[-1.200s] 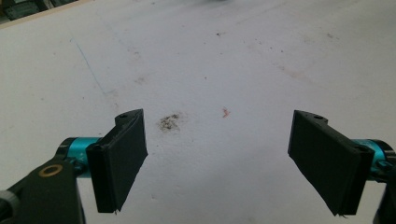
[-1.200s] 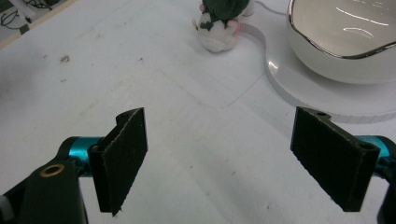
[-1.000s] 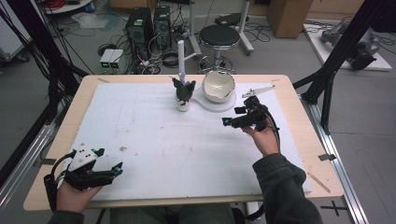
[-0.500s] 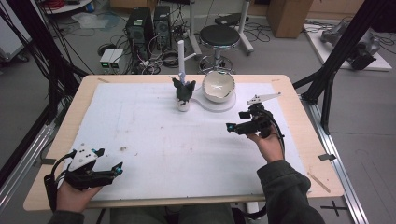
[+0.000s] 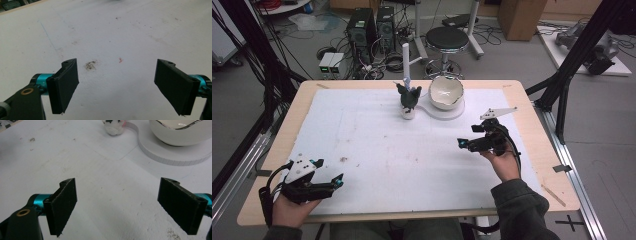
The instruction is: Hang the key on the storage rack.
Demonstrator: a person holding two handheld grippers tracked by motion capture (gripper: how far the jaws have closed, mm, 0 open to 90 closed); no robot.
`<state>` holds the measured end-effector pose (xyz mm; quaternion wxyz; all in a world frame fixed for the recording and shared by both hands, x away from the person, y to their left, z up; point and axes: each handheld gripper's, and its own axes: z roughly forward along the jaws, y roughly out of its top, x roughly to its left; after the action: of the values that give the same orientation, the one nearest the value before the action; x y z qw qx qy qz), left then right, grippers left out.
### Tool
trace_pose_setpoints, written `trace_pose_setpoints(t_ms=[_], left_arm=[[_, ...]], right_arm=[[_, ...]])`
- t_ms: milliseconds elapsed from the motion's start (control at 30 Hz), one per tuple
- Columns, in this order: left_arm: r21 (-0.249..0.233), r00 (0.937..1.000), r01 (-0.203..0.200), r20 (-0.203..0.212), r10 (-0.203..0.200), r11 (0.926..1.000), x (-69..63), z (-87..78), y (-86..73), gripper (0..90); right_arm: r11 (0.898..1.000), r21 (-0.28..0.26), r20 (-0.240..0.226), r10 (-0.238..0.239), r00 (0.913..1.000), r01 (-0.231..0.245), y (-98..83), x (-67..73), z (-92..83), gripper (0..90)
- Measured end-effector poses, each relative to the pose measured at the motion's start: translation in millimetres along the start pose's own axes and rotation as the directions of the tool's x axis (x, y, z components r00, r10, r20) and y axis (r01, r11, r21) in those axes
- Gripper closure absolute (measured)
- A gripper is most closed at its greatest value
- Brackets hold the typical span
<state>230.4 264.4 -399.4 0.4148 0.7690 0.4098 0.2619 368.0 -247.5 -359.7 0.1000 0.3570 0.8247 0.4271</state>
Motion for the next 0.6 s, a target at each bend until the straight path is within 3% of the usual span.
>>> trace_pose_setpoints(t_ms=[600], left_arm=[[-0.004, 1.0000, 0.004, -0.001, -0.005, 1.0000, 0.1, 0.2, -0.5, 19.7]], right_arm=[[1.000, -0.011, 0.000, -0.009, 1.0000, 0.009, -13.4, 5.4, -5.0, 14.9]])
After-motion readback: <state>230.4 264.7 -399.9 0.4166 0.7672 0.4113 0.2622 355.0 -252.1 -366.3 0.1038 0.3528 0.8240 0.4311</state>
